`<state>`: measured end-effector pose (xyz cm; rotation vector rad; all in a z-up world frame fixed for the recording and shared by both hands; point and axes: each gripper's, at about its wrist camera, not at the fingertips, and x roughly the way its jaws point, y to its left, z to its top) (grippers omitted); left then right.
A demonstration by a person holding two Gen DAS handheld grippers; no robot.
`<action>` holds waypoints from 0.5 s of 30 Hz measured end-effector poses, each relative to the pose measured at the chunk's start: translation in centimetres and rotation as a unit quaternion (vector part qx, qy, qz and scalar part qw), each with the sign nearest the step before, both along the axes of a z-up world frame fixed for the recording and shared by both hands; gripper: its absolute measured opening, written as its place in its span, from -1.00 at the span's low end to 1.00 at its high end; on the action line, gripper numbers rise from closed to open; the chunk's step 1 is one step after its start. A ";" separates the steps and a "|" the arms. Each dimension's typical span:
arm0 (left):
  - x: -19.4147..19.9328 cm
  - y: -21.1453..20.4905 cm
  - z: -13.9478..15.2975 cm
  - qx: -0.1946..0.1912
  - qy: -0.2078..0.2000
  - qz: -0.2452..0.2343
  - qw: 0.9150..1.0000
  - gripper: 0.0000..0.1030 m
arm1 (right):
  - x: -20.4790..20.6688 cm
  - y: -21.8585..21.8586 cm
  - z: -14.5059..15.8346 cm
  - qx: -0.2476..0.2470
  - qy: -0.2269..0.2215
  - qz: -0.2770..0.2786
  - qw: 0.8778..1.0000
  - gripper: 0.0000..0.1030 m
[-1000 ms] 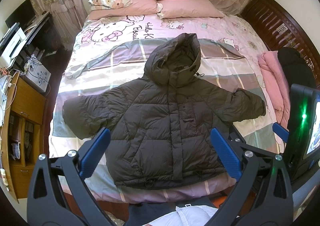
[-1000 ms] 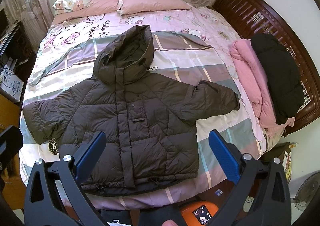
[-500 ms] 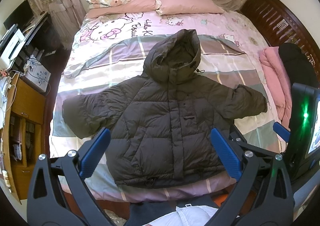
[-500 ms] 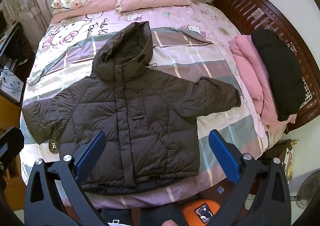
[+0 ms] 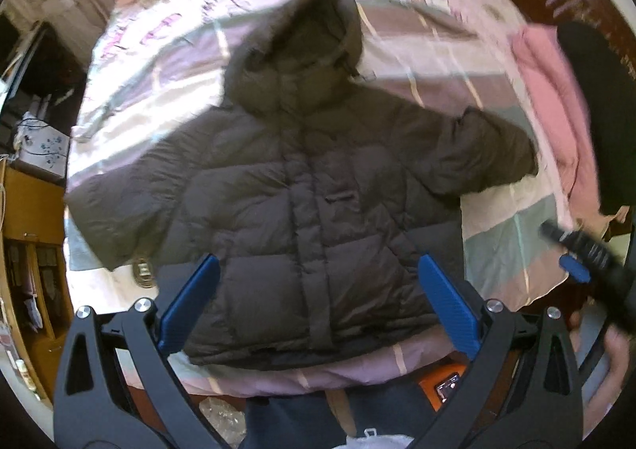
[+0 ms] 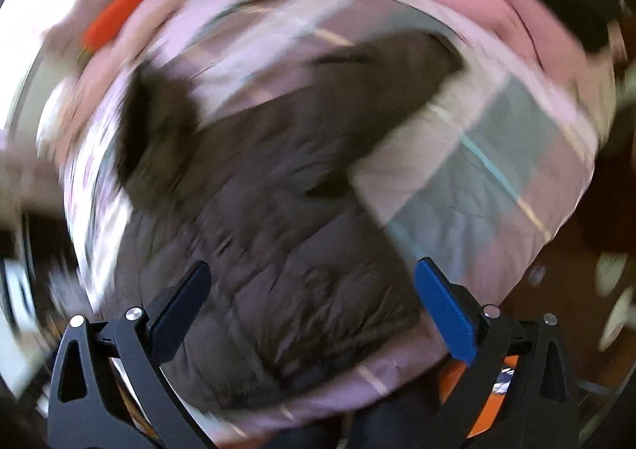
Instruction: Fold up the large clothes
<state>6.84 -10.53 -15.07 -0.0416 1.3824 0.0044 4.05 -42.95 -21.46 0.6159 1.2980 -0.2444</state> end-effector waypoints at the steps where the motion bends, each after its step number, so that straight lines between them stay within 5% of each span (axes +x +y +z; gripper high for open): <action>1: 0.9 -1.2 -1.5 0.004 0.009 -0.004 1.000 0.96 | 0.7 -2.1 -1.5 0.010 0.001 -0.019 1.000 0.97; 5: 4.4 -5.5 -8.0 0.014 0.073 0.015 0.997 0.96 | 5.1 -11.6 -10.0 0.059 -0.009 -0.093 0.994 0.97; 9: 4.9 -7.6 -11.3 0.011 0.097 0.044 0.994 0.96 | 10.3 -18.9 -18.4 0.120 -0.011 -0.171 0.978 0.97; 15: 3.4 -7.8 -15.2 0.076 0.149 0.038 0.985 0.96 | 14.1 -22.9 -26.4 0.198 -0.003 -0.225 0.954 0.90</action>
